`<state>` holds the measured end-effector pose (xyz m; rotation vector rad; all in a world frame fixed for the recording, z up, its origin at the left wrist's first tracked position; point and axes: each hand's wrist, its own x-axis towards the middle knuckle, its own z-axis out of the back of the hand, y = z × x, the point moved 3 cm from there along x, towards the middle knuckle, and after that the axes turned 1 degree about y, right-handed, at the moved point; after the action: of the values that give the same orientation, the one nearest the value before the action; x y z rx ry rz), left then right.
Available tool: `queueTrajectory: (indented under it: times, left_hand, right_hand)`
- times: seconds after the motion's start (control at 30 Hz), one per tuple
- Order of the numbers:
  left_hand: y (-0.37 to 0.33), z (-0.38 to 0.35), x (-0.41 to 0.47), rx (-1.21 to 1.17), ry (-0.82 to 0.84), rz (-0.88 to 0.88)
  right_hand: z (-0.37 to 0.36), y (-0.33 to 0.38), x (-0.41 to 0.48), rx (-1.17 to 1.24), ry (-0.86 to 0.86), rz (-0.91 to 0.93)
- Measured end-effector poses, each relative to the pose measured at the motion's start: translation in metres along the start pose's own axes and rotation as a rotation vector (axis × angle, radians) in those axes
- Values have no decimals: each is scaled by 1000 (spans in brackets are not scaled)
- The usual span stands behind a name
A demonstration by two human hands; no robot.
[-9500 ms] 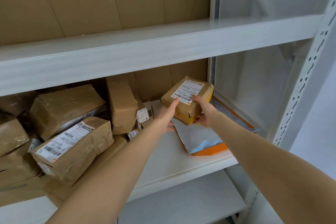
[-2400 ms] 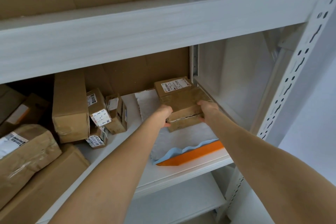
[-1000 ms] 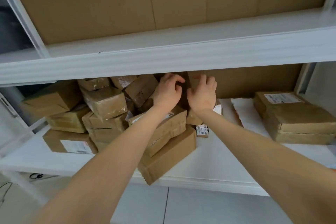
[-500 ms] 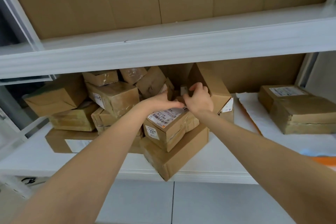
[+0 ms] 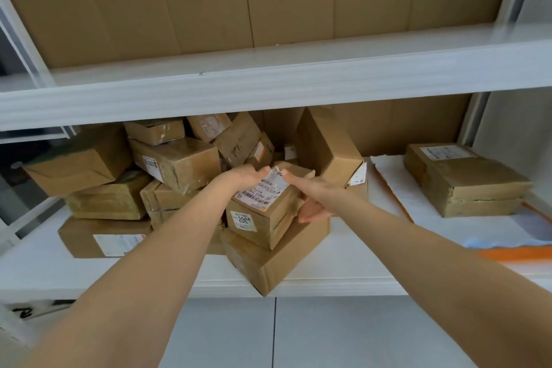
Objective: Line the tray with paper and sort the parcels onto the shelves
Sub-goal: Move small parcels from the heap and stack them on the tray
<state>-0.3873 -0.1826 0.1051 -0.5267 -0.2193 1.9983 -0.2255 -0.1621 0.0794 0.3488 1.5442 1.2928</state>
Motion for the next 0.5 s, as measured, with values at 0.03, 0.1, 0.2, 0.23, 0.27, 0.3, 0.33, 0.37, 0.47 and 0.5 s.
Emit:
queueTrajectory:
  times: [0.03,0.1,0.2,0.23,0.27,0.3,0.33,0.37,0.47,0.5]
  left_hand:
    - [0,0,-2,6,1,9]
    - [-2,0,-7,1,4,19]
    - [-2,-3,-14,-69,47,60]
    - [-1,-4,-15,-122,51,77]
    - [-1,-3,-16,-184,47,92]
    - [0,-2,-17,-245,27,95]
    - [1,0,-17,-303,0,89]
    - [1,2,-15,-358,-35,77]
    - [-1,10,-15,-516,-124,38]
    - [-2,11,-15,-550,-149,27]
  right_hand:
    - [-3,-2,1,19,19,-19]
    - [-9,-4,3,56,40,-30]
    - [-13,-8,12,-6,36,-23]
    - [-13,-9,13,-33,32,-12]
    - [-12,-10,14,-40,24,9]
    - [-11,-9,13,-21,19,31]
    - [-10,-8,13,18,13,62]
    - [-8,-6,11,69,13,99]
    - [-4,6,-1,178,21,228]
    - [-2,9,-3,183,22,261]
